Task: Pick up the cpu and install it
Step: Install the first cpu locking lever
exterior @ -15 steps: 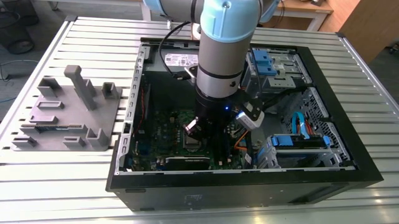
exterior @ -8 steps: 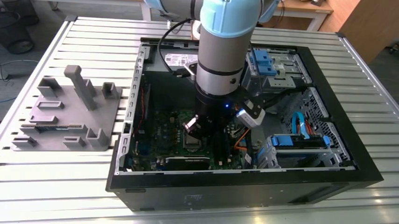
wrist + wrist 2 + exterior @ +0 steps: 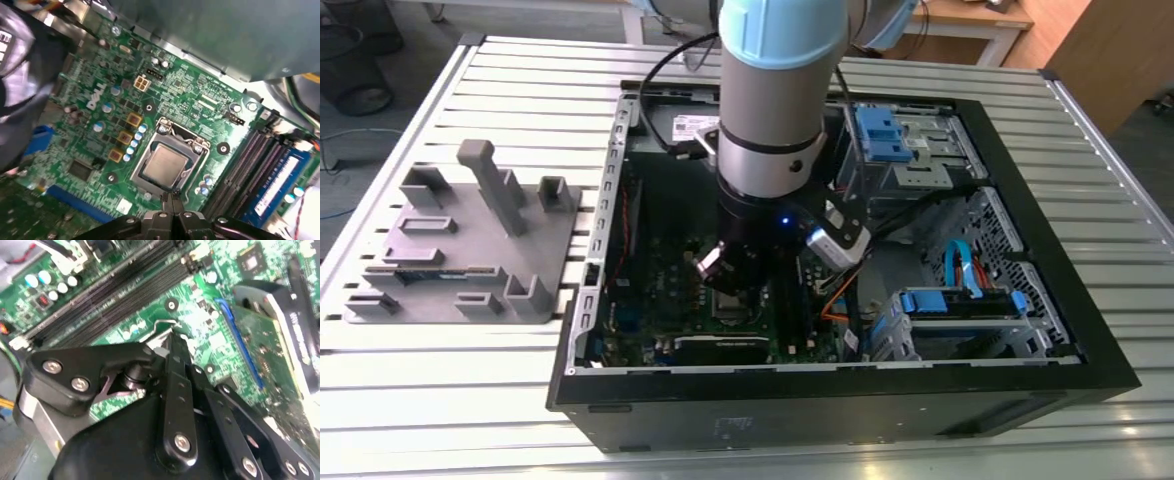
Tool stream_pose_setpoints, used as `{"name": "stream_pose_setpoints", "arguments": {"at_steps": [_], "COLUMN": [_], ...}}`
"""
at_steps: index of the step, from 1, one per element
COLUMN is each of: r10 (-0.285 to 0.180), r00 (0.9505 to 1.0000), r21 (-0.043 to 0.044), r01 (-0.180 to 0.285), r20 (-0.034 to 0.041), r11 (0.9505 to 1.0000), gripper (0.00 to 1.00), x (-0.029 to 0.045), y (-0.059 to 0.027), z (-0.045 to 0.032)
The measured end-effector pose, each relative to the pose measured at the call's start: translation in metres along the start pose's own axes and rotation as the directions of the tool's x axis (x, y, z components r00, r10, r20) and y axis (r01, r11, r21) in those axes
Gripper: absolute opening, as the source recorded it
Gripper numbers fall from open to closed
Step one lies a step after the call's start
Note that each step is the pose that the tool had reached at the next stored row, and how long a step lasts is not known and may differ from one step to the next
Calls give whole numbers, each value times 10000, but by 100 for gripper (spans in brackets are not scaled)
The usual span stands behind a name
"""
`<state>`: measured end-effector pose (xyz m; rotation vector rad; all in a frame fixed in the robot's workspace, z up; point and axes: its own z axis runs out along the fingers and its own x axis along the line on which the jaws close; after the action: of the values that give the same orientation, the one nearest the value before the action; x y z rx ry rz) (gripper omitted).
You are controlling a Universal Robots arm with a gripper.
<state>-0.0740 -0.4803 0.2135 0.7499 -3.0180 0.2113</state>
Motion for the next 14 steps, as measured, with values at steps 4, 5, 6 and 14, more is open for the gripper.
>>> {"name": "stream_pose_setpoints", "arguments": {"at_steps": [4,5,6,14], "r10": [1,2,2,4], "r00": [10000,10000,10000,10000], "r21": [-6,-8,-12,-39], "r01": [-1,-2,-2,-3], "r20": [3,6,13,41], "r11": [10000,10000,10000,10000], "gripper": [11,11,11,11], "x": [14,18,22,31], "y": [-15,-15,-15,-16], "z": [-162,-190,-214,-267]}}
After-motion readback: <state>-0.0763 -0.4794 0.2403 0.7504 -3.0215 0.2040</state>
